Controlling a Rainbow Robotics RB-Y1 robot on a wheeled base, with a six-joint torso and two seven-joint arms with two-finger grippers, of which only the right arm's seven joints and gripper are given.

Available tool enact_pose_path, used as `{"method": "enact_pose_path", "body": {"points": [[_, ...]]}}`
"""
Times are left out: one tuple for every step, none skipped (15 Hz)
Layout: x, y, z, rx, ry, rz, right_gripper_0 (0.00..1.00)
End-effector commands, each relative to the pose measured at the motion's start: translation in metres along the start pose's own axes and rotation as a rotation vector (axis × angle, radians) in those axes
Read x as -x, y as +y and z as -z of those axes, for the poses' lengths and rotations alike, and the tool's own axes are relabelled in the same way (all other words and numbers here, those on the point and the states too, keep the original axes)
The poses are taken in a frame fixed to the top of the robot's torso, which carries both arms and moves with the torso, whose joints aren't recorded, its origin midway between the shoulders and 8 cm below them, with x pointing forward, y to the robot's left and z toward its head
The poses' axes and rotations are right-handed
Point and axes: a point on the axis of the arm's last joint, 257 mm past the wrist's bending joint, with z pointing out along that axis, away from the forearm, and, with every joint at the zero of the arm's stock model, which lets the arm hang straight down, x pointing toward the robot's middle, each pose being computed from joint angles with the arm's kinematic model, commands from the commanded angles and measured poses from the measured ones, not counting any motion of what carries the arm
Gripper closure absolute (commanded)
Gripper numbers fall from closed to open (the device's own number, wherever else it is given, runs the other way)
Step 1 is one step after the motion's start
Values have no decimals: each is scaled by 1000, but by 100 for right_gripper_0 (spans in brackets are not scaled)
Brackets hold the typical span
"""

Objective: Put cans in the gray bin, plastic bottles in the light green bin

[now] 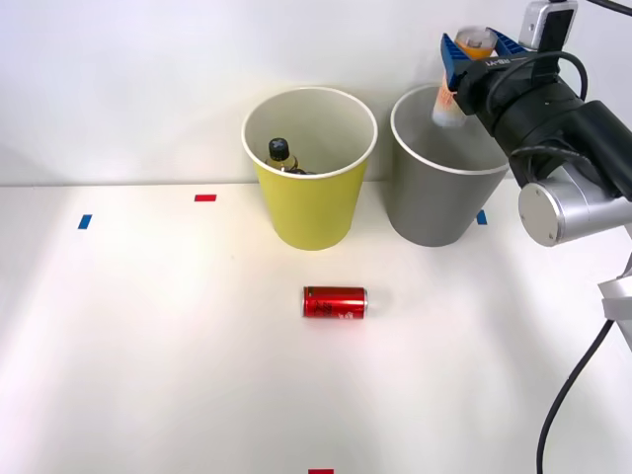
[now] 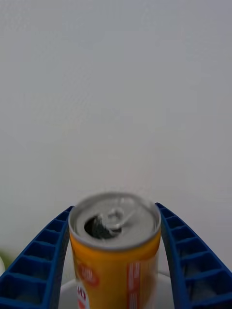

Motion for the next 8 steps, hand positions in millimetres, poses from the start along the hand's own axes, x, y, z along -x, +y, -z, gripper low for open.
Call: {"method": "enact_pose_path", "body": {"points": [[-3, 2, 1, 4, 5, 1, 0], [-6, 0, 5, 4, -4, 0, 0], [-7, 0, 9, 9, -22, 1, 0], [-11, 1, 14, 14, -33, 4, 0], [-15, 1, 23, 22, -54, 7, 0], [-16, 2, 31, 27, -74, 1, 0], [-17, 3, 41, 31, -89, -7, 0], [-16, 6, 55, 39, -98, -15, 0]]}}
